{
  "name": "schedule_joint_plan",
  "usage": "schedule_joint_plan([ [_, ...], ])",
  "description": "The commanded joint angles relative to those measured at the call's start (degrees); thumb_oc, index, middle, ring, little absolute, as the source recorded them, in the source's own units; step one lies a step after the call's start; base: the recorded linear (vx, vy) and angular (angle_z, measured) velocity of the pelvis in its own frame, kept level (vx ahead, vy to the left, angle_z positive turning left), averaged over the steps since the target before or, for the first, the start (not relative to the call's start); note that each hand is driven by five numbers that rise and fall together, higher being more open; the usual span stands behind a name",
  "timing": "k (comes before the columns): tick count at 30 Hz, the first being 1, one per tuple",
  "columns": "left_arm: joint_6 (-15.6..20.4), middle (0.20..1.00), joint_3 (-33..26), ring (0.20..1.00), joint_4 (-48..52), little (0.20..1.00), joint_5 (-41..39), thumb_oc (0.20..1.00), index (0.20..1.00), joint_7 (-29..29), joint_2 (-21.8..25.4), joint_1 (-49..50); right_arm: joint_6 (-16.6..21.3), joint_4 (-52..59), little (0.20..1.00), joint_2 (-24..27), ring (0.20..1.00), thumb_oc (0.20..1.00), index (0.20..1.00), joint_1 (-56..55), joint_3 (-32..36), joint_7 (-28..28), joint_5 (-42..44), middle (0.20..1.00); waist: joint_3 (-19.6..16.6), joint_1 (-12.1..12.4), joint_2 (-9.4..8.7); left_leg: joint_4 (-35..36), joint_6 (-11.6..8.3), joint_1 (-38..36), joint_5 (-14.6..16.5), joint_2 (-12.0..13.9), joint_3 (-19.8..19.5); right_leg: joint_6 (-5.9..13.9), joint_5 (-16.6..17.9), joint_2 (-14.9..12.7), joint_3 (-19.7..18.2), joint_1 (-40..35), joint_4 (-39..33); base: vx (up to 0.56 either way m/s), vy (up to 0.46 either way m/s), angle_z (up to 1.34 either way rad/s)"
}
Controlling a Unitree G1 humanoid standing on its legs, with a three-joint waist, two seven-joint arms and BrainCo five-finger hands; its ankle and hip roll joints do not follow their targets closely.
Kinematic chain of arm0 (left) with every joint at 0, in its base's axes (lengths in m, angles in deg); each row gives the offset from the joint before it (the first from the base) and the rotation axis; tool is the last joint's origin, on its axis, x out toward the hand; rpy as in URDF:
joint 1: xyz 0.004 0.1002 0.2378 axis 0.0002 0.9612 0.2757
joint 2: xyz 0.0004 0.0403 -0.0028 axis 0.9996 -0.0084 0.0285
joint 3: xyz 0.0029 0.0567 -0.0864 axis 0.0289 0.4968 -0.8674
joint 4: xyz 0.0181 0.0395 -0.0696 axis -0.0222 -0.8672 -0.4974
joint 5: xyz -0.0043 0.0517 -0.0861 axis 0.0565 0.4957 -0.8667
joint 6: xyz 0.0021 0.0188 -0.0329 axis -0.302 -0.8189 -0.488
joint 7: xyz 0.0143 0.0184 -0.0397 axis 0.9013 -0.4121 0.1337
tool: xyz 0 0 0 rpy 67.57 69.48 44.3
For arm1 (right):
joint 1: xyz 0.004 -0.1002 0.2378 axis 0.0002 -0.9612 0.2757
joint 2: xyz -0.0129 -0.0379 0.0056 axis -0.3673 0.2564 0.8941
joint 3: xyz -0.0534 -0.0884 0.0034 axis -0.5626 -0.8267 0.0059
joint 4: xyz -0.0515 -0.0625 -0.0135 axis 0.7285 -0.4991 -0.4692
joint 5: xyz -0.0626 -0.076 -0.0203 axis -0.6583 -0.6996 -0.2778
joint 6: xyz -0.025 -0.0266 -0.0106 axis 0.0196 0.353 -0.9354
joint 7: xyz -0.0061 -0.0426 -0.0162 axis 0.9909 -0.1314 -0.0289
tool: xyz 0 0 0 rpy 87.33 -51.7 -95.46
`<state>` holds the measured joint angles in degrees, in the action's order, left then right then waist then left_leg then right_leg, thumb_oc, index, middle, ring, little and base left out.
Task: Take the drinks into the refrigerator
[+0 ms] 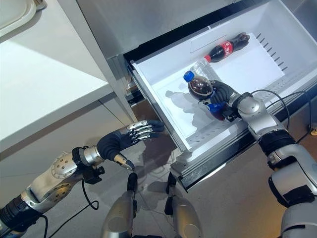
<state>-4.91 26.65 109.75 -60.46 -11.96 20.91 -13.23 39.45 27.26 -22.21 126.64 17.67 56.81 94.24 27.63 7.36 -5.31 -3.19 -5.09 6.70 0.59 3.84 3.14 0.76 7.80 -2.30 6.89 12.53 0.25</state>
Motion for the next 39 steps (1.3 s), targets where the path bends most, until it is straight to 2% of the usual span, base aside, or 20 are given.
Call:
schedule_joint_plan([
  [1,3.7,1.0,-4.2,1.0,8.5,1.0,1.4,1.0,1.0,0.8,-0.3,2.4,0.5,-3.0,0.2,-4.5,0.2,0.2,0.2,1.4,-5.7,0.7,-2.8,0.2,1.7,0.7,1.88,-5.2,2.84,3.1,3.6,-1.8,1.0,3.71,-7.2,0.1,-1.9,2.6,13.0,0.0,0.0,0.0],
  [11,3.0,1.0,-6.8,1.0,9.1,1.0,2.7,1.0,1.0,1.8,-1.3,4.7,-0.4,-11.0,0.2,-10.3,0.2,0.2,0.2,5.9,-7.7,0.9,-9.3,0.2,2.2,0.9,0.75,-6.1,3.33,4.1,4.1,-1.7,1.7,3.78,-6.5,0.8,-3.1,3.6,12.6,-0.01,0.0,-0.03],
  [13,3.0,1.0,-7.5,1.0,9.3,1.0,3.0,1.0,1.0,2.5,-1.7,5.0,-0.5,-14.3,0.2,-13.2,0.2,0.2,0.2,7.0,-7.6,1.7,-11.2,0.2,2.2,1.1,0.54,-6.2,3.48,4.5,4.2,-1.5,1.8,3.77,-6.4,1.2,-3.6,4.0,12.4,-0.03,-0.002,-0.16],
  [19,2.5,1.0,-8.3,1.0,9.5,1.0,3.6,1.0,1.0,3.3,-2.9,5.8,-0.6,-19.4,0.2,-17.5,0.2,0.2,0.2,8.8,-7.5,2.7,-14.3,0.2,2.2,1.6,0.13,-6.0,3.61,5.2,4.1,-1.3,2.0,3.73,-6.2,1.6,-3.7,4.6,11.8,-0.01,-0.003,-0.03],
  [34,1.7,1.0,-10.1,1.0,10.8,1.0,3.9,1.0,1.0,3.5,-3.2,8.0,-0.8,-20.7,0.2,-18.5,0.2,0.2,0.2,10.0,-8.0,2.9,-17.8,0.2,2.2,2.4,-0.92,-3.8,3.45,5.3,3.0,-1.1,1.0,3.79,-5.9,1.6,-2.3,4.5,10.3,0.0,-0.008,0.02],
  [35,1.7,1.0,-10.1,1.0,10.8,1.0,3.9,1.0,1.0,3.4,-3.2,8.2,-0.8,-20.7,0.464,-18.4,0.464,0.464,0.464,9.9,-8.0,2.6,-17.6,0.464,2.2,2.4,-0.93,-3.8,3.43,5.3,3.0,-1.1,1.0,3.79,-5.9,1.5,-2.2,4.5,10.3,0.0,0.0,0.0],
  [36,1.7,1.0,-10.1,1.0,10.8,1.0,3.9,1.0,1.0,3.4,-3.2,8.2,-0.8,-20.7,0.464,-18.4,0.464,0.464,0.464,9.9,-8.0,2.6,-17.6,0.464,2.2,2.4,-0.93,-3.8,3.43,5.3,3.0,-1.1,1.0,3.79,-5.9,1.5,-2.2,4.5,10.3,0.0,-0.01,0.04],
  [37,1.7,1.0,-10.2,1.0,11.0,1.0,4.0,1.0,1.0,3.5,-3.3,8.2,-0.9,-21.2,1.0,-18.7,1.0,1.0,1.0,9.9,-8.0,2.3,-17.6,1.0,2.2,2.5,-1.0,-3.8,3.44,5.3,3.0,-1.1,0.9,3.75,-6.0,1.6,-2.2,4.5,10.4,0.01,-0.008,0.05],
  [39,1.7,1.0,-10.4,1.0,11.1,1.0,4.1,1.0,1.0,3.5,-3.2,8.3,-1.0,-21.6,1.0,-18.8,1.0,1.0,1.0,10.3,-7.9,2.3,-17.5,1.0,2.2,2.5,-1.09,-3.7,3.52,5.3,3.0,-1.1,1.0,3.72,-6.0,1.7,-2.3,4.5,10.4,0.01,0.002,0.04],
])
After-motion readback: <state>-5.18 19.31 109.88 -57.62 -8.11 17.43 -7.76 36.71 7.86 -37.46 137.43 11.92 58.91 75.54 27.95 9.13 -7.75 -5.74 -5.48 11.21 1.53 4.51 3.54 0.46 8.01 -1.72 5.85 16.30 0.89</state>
